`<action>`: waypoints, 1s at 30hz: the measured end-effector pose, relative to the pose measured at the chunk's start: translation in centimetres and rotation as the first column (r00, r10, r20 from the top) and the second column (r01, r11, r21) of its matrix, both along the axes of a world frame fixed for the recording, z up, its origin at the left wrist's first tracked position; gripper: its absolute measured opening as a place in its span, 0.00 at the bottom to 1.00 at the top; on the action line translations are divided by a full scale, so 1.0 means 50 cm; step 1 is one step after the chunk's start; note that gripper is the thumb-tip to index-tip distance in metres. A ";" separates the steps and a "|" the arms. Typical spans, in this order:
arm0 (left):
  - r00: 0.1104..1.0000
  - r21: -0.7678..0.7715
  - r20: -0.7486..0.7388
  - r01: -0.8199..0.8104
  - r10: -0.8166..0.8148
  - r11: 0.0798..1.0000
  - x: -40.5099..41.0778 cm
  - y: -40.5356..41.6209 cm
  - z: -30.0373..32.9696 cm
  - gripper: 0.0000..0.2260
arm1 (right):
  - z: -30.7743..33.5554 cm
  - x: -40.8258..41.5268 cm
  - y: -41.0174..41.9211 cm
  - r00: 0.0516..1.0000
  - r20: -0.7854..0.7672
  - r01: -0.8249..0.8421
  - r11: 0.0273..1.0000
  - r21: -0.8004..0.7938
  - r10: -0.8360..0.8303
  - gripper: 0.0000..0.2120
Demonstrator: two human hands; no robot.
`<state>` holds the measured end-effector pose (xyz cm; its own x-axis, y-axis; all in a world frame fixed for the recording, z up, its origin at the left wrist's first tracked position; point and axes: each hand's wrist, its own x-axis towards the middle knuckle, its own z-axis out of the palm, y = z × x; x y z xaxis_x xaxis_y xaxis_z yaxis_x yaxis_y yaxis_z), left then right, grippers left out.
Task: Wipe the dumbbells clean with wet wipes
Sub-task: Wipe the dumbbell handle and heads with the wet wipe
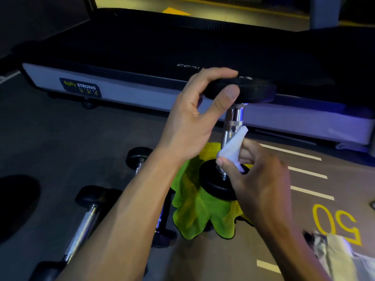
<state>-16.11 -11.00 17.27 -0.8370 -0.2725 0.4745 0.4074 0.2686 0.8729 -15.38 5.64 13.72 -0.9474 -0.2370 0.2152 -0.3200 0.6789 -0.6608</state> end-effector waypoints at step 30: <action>0.999 0.053 -0.017 0.038 -0.038 0.998 -0.018 -0.005 -0.003 0.08 | -0.039 -0.075 0.010 0.970 0.087 -0.202 0.950 -0.238 0.227 0.26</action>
<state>-17.03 -11.26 17.13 -0.8395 -0.2662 0.4736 0.4306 0.2055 0.8788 -19.14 6.15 11.79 -0.9005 -0.3948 0.1823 -0.3568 0.4313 -0.8286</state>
